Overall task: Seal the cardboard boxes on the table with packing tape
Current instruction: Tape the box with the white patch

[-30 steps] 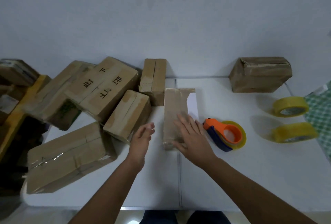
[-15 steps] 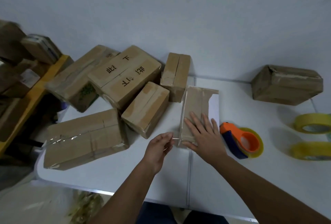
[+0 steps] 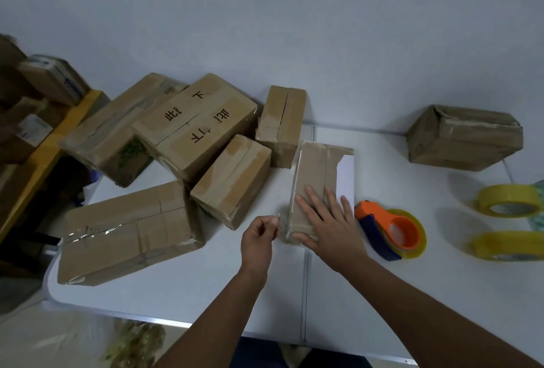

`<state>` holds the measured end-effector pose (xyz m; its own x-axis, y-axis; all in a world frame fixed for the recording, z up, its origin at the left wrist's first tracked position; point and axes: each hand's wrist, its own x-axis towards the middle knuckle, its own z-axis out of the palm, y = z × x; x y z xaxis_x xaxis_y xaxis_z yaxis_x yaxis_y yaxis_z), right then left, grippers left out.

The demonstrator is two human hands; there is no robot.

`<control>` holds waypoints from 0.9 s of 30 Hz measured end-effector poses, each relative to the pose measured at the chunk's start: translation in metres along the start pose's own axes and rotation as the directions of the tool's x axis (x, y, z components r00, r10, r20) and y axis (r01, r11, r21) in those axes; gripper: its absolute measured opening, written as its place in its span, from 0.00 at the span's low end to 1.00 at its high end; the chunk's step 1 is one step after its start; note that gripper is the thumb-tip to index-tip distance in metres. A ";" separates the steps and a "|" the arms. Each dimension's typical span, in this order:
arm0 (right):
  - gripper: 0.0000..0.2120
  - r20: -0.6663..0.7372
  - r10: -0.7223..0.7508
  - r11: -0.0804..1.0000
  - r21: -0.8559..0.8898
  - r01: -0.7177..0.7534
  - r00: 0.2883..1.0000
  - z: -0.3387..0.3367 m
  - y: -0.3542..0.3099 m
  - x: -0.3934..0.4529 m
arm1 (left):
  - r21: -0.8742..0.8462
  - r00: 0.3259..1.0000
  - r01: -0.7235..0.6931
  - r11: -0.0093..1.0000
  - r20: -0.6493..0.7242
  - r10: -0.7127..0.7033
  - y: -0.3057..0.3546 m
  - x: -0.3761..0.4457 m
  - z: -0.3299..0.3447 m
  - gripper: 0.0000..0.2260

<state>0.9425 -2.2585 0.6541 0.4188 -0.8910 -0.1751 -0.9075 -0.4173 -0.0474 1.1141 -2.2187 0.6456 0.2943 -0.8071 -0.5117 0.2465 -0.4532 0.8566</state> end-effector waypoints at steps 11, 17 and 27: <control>0.37 -0.029 0.007 0.998 0.056 -0.006 1.000 0.001 -0.001 0.001 | 0.197 1.000 -0.024 0.980 0.006 0.023 -0.008 0.010 0.027 0.02; 0.36 -0.050 0.006 0.998 0.068 -0.003 0.999 0.001 -0.001 0.001 | 0.400 0.996 -0.023 0.916 0.093 -0.016 -0.006 0.025 0.027 0.07; 0.37 -0.032 0.011 0.998 0.057 -0.010 0.999 0.001 -0.001 0.001 | 0.523 0.960 -0.261 0.811 0.228 0.162 -0.002 -0.021 0.009 0.18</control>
<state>0.9437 -2.2590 0.6531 0.4091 -0.9010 -0.1442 -0.9118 -0.3978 -0.1017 1.0989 -2.2043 0.6554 0.1117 -0.9346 -0.3376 -0.3603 -0.3547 0.8628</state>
